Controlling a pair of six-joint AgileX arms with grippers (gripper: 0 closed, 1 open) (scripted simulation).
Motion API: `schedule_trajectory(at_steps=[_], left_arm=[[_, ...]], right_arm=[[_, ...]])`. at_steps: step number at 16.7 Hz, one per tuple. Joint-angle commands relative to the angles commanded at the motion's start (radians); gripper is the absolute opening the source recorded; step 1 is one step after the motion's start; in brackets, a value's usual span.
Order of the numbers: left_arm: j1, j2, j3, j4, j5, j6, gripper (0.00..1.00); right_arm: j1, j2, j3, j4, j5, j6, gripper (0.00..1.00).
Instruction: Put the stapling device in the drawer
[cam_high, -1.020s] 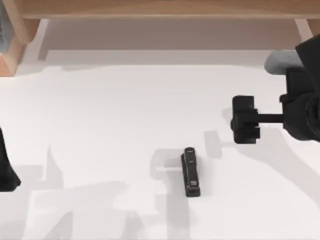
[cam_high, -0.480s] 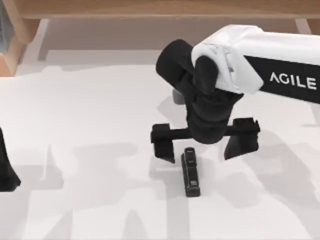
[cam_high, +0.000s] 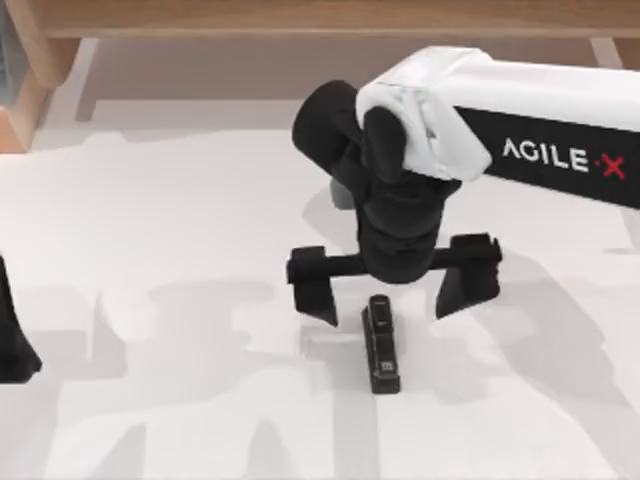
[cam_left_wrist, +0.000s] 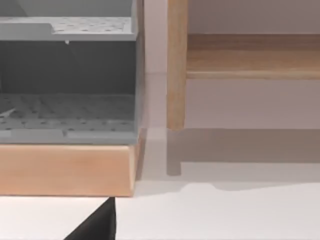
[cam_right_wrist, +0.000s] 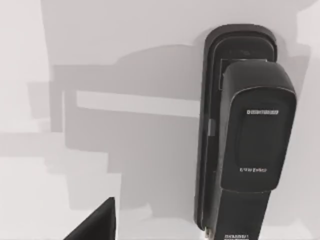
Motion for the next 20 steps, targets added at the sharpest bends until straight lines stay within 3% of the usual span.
schedule_trajectory(at_steps=[11,20], left_arm=[[0.0,0.0,0.0,0.0,0.0,0.0,1.0],[0.0,0.0,0.0,0.0,0.0,0.0,1.0]], right_arm=[[0.007,0.065,-0.106,0.169,0.0,0.003,1.0],[0.007,0.065,-0.106,0.169,0.0,0.003,0.32]])
